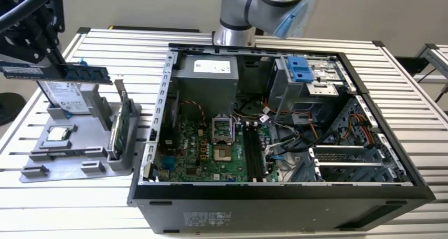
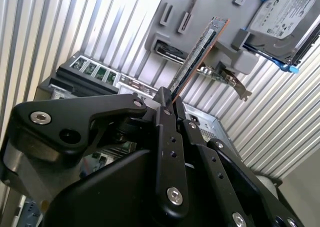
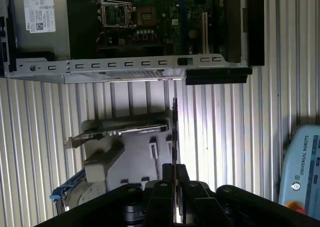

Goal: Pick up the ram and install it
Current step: 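Pick up the ram and move it above insertion slot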

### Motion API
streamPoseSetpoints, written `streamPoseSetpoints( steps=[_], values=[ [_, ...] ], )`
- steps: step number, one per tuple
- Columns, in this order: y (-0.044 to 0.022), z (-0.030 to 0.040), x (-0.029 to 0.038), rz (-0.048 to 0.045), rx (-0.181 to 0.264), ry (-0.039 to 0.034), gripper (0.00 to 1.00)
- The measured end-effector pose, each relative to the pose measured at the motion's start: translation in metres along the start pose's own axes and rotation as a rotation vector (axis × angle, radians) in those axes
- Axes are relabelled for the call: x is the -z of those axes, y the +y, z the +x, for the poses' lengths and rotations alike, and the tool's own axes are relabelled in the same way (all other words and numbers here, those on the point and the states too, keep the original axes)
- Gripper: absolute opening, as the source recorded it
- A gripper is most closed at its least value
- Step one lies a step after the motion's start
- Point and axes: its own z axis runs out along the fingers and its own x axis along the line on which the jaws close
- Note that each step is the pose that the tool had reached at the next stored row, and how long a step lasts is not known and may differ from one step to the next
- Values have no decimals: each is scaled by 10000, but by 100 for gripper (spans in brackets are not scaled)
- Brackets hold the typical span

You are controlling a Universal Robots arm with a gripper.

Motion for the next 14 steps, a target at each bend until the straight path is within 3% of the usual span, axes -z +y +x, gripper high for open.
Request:
streamPoseSetpoints(
  steps=[14],
  values=[
    [191,13,0,0,0,0,0]
  ],
)
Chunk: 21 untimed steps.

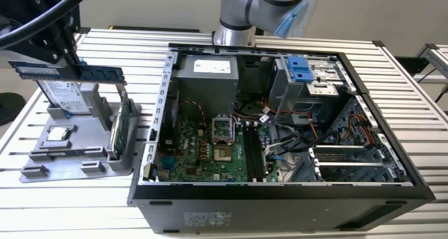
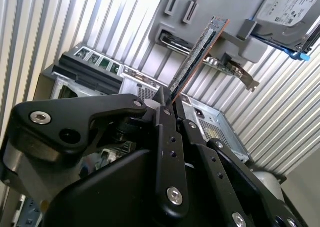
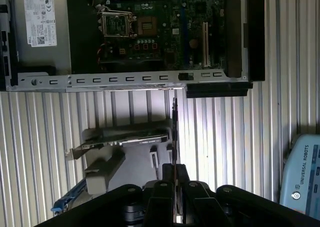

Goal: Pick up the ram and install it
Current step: 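Pick up the ram and move it above insertion slot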

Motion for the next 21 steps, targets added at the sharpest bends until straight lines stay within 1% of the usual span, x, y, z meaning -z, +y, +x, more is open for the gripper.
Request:
streamPoseSetpoints(
  steps=[6,13,21],
  values=[
    [74,5,0,1,0,-1,0],
    [140,9,1,1,0,-1,0],
    [253,17,0,0,0,0,0]
  ],
)
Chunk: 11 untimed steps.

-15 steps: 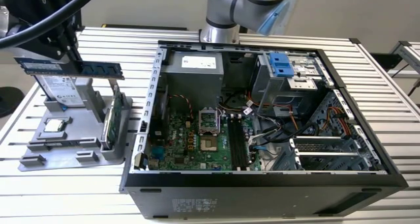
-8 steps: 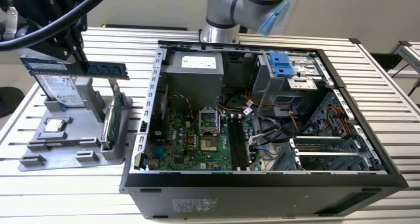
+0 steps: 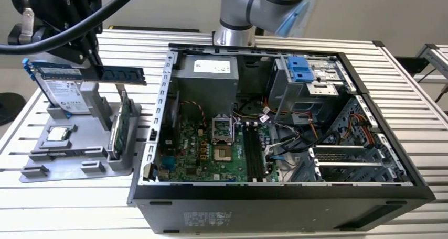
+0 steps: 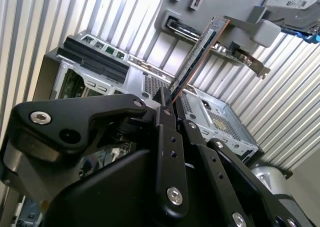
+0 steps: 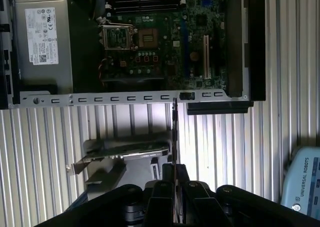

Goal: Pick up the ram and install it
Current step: 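Pick up the ram and move it above insertion slot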

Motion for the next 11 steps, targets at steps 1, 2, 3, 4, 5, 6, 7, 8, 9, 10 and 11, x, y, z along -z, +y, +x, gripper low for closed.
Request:
streamPoseSetpoints(
  steps=[1,2,3,4,5,6,7,8,9,10,11],
  values=[
    [13,1,1,1,0,-1,0],
    [25,2,0,0,0,0,0],
    [35,2,0,0,0,0,0],
    [47,3,0,1,0,-1,0],
    [60,4,0,1,0,0,0],
    [70,4,0,0,0,0,0],
    [82,5,0,0,0,0,0],
    [92,6,0,1,-1,-1,0],
    [104,7,0,0,0,-1,0],
    [114,8,0,0,0,-1,0],
    [125,8,-1,-1,0,1,0]
  ],
)
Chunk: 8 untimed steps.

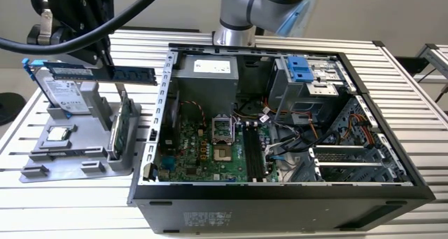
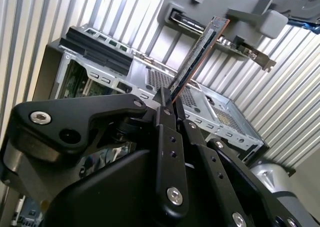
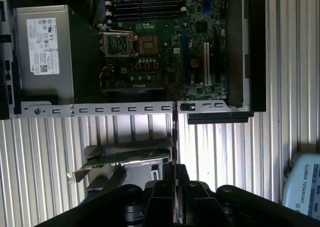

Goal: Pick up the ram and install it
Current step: 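Pick up the ram and move it above insertion slot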

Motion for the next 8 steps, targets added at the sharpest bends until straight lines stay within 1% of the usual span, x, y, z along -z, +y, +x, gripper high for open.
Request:
streamPoseSetpoints(
  steps=[8],
  values=[
    [91,6,0,1,0,-1,0]
  ],
)
